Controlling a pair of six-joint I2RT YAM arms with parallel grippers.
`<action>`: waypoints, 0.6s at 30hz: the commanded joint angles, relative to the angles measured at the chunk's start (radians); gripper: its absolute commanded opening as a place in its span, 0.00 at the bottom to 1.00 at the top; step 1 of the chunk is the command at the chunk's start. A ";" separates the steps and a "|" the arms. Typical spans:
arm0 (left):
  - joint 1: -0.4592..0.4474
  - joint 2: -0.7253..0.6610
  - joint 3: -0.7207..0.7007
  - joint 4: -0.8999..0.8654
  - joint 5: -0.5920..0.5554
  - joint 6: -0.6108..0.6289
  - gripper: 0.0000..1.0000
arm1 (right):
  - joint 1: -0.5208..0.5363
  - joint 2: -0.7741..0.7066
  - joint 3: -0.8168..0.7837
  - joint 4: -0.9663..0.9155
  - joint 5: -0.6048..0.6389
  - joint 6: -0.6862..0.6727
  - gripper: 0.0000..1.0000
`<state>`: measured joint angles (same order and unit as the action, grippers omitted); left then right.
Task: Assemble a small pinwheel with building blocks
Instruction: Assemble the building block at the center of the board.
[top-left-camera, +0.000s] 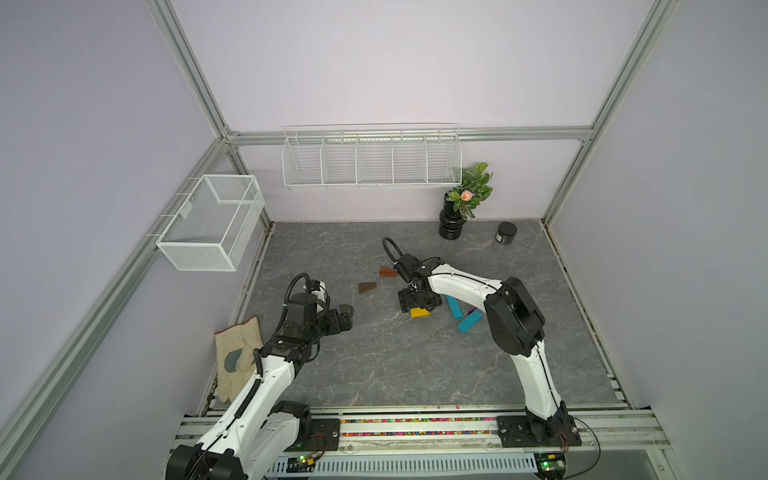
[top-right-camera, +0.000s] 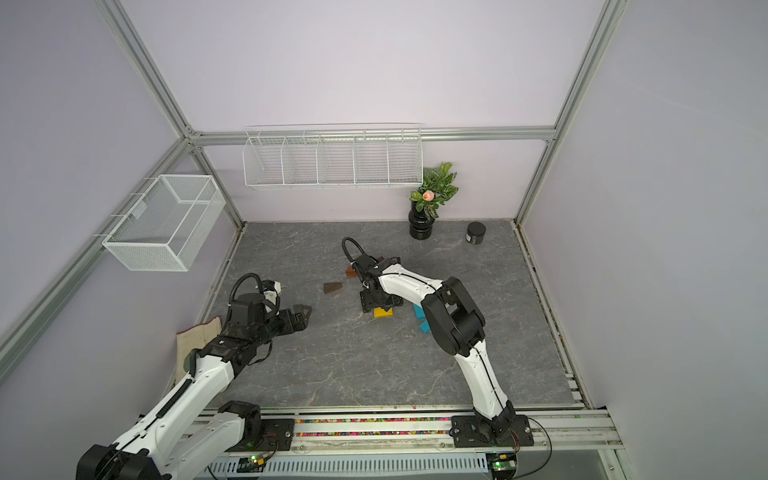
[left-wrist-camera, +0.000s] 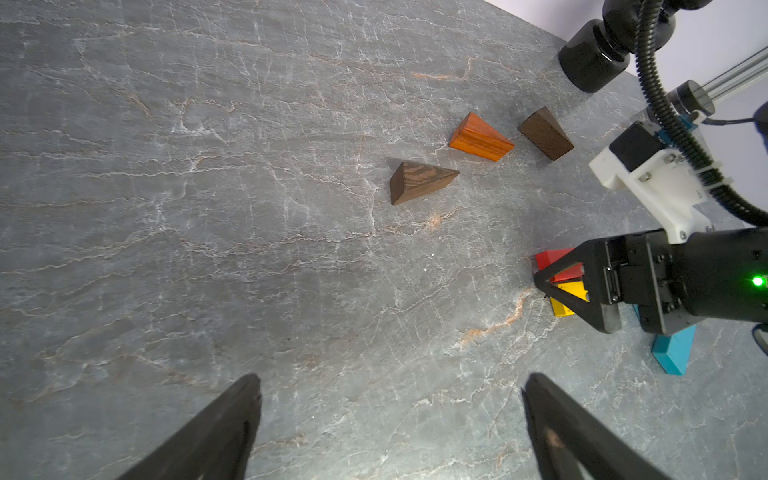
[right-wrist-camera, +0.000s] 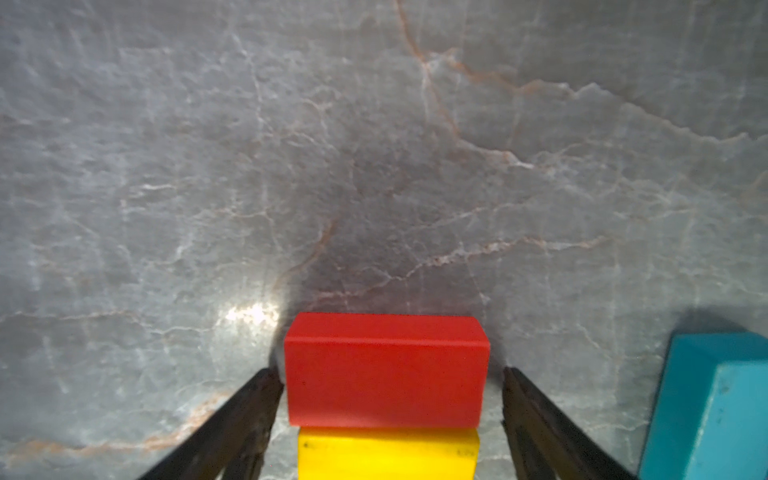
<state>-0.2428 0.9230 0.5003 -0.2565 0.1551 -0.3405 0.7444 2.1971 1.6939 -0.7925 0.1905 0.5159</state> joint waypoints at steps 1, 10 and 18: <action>-0.005 -0.007 -0.014 0.023 0.000 -0.016 1.00 | 0.006 -0.037 -0.002 -0.033 0.006 -0.001 0.87; -0.006 -0.005 -0.017 0.025 -0.005 -0.017 1.00 | 0.021 -0.071 -0.052 -0.025 -0.009 0.025 0.84; -0.005 -0.002 -0.017 0.025 -0.006 -0.018 1.00 | 0.022 -0.064 -0.065 -0.015 -0.016 0.044 0.75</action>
<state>-0.2428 0.9230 0.4904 -0.2436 0.1547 -0.3408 0.7620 2.1628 1.6455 -0.7956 0.1818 0.5354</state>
